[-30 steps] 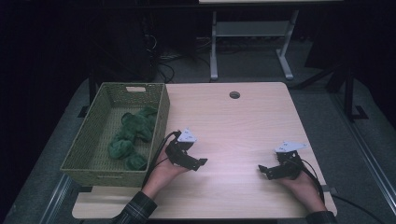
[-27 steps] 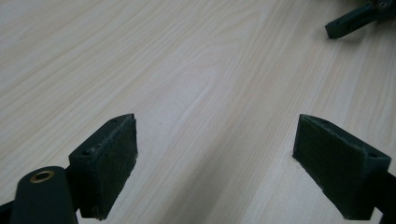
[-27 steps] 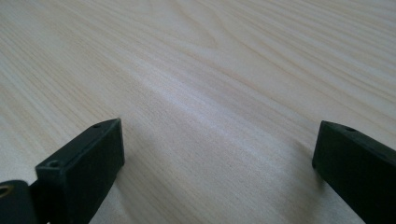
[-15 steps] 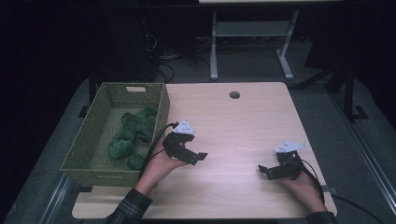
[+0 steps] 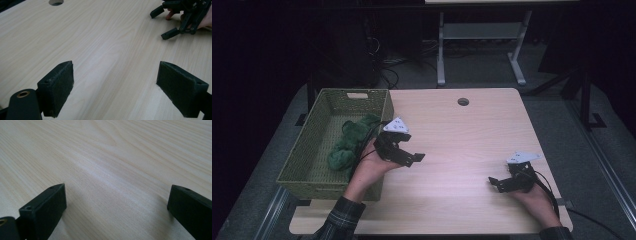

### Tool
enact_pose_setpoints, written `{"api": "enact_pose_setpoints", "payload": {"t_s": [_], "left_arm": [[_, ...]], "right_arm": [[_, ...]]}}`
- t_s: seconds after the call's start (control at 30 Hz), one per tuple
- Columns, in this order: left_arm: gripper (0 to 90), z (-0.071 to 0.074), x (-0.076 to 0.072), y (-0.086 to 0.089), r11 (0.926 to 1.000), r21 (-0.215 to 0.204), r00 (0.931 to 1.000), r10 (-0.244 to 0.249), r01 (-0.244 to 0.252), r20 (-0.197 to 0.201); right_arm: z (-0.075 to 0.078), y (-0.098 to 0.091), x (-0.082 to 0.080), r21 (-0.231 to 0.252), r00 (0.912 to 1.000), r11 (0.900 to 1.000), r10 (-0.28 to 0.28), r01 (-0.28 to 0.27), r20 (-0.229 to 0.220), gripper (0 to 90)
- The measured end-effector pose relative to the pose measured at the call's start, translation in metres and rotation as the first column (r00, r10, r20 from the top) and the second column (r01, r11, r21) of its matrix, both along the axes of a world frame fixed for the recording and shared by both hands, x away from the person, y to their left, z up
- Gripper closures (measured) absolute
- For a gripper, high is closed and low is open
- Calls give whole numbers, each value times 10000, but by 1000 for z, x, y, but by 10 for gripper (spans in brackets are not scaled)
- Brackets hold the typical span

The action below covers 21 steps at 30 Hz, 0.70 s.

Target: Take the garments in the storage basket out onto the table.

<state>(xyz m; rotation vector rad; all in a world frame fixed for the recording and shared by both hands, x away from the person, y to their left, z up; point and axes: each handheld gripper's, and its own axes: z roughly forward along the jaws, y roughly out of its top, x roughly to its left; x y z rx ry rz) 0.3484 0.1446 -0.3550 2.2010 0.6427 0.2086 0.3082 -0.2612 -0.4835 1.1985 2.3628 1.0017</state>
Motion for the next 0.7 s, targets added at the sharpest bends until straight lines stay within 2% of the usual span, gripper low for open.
{"api": "enact_pose_setpoints", "payload": {"t_s": [0.07,0.33,0.43,0.7], "left_arm": [[138,3,2,4,10000,5,10000,9,-9,-83],[140,10,9,21,9996,129,9996,267,-267,29],[141,13,13,28,9990,280,9994,340,-342,64],[142,18,27,46,9970,283,9972,717,-723,227]], "right_arm": [[0,0,0,1,10000,10000,0,0,2,19],[0,0,0,-1,10000,10000,0,0,2,19],[0,0,0,-2,10000,10000,-2,2,3,19],[0,0,0,-16,10000,10000,-3,3,15,19]]}}
